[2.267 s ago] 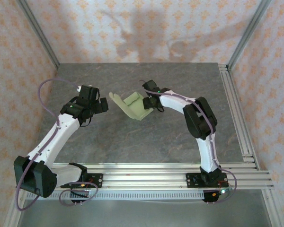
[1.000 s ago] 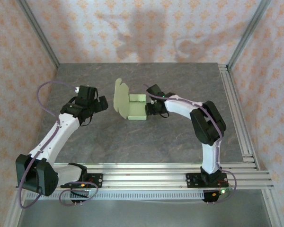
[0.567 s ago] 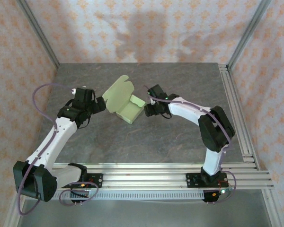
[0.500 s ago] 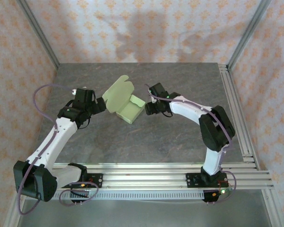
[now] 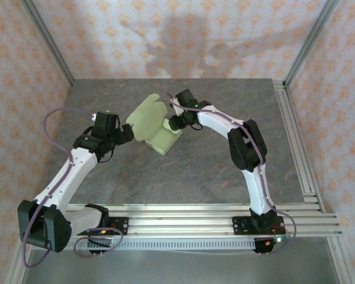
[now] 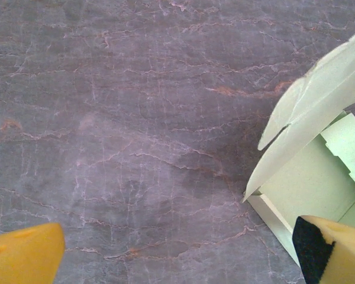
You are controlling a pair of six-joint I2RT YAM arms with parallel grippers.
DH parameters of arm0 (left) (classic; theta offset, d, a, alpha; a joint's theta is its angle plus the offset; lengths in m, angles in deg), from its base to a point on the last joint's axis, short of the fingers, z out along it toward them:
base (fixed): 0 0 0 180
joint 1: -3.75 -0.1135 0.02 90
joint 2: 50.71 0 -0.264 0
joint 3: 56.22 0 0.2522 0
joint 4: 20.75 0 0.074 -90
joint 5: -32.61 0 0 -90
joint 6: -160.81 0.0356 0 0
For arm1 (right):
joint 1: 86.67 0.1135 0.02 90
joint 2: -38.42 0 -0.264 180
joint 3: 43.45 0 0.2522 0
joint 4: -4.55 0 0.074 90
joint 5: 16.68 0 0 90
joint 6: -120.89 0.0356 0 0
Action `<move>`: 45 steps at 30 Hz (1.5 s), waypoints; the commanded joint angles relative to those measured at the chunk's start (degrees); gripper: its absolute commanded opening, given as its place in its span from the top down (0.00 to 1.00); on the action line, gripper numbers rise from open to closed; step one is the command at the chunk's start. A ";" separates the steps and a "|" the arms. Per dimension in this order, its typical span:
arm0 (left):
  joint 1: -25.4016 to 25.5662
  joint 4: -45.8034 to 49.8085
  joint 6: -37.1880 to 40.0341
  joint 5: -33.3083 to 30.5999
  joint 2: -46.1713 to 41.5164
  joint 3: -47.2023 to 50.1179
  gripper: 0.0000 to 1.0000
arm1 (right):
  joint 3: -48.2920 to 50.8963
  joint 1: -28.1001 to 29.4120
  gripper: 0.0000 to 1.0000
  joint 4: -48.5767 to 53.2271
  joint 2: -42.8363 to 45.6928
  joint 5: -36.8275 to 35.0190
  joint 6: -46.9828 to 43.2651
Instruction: Fold the paper box
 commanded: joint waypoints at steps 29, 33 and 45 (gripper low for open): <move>-0.75 -5.04 -2.62 -0.46 1.54 2.52 0.00 | 31.54 2.03 0.87 -16.30 20.53 -23.58 12.24; -0.79 -6.44 -2.67 0.79 1.07 3.15 0.00 | 36.71 2.69 0.84 -18.06 23.21 -23.02 13.71; -0.76 -6.65 -2.63 1.74 1.55 3.97 0.00 | 36.20 0.63 0.60 -15.67 25.91 -19.40 14.63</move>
